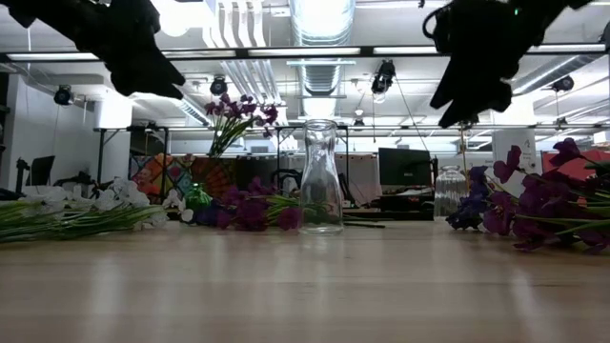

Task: Sort flowers into vase by color
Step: Put the right white flowers into the bottom transparent flower vase

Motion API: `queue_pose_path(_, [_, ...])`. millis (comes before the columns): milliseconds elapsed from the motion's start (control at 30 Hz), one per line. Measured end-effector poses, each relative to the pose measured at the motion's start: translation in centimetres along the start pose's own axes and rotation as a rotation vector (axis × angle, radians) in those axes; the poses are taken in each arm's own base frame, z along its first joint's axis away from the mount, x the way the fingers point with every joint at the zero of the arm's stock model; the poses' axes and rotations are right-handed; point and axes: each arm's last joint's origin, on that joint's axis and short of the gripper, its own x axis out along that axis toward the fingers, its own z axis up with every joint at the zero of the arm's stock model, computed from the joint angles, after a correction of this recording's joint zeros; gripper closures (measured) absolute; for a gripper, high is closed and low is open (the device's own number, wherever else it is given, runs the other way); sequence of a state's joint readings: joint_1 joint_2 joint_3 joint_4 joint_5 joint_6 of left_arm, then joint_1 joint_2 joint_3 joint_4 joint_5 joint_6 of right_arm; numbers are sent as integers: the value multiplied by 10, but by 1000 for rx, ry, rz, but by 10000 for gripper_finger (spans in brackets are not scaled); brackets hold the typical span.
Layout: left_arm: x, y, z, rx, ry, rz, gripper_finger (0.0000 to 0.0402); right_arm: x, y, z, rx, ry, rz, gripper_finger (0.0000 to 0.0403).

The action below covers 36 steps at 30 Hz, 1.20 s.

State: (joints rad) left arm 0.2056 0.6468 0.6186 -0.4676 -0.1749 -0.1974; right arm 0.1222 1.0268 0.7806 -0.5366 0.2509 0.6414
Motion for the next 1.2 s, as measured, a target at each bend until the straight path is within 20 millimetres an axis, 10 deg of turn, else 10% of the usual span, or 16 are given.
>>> queue_pose_path(433, [-2,-13,-2,-9,5,-82,180,-25,45,13,80,256,-149,149])
queue_pose_path(1200, [-4,-20,-5,-105,28,-131,180,-27,41,-1,258,535,-270,98])
